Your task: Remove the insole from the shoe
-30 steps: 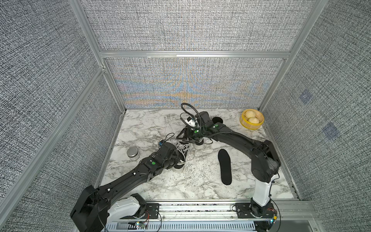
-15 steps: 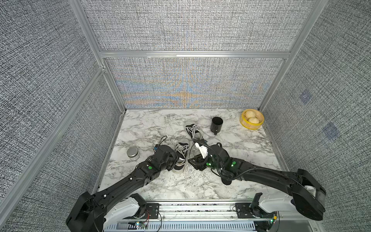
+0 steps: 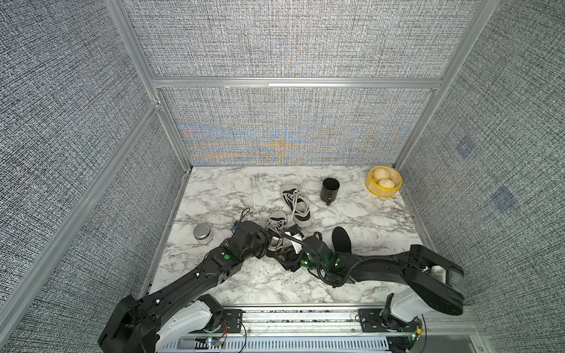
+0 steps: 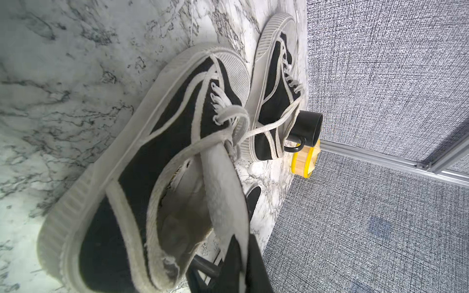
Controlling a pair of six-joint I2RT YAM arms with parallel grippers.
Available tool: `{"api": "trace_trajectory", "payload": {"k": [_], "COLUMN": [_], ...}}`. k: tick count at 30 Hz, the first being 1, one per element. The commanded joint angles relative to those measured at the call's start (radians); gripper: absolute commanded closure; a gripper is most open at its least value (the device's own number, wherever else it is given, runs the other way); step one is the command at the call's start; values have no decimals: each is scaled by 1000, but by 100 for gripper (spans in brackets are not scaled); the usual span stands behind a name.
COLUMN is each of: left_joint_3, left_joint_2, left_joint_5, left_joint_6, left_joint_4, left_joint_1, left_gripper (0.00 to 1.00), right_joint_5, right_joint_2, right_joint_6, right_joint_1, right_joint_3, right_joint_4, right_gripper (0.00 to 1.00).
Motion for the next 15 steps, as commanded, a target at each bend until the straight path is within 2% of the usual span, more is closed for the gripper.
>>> {"api": "trace_trajectory", "payload": {"k": [1, 6, 15], "left_joint_3": [2, 4, 6], "left_joint_2": [-4, -27, -113], "left_joint_5": [-5, -4, -20], "left_joint_6": [-16, -33, -88], "left_joint_4": [71, 56, -18], "left_joint_1": [1, 1, 1], "left_gripper": [100, 100, 100], "right_joint_5": [28, 71, 72], "right_joint_2": [50, 137, 254], "right_joint_6": [41, 79, 100], "right_joint_1": [3, -13, -65], "right_joint_3": [22, 56, 135], "right_joint_4": [120, 156, 169], "right_gripper": [38, 43, 50]}}
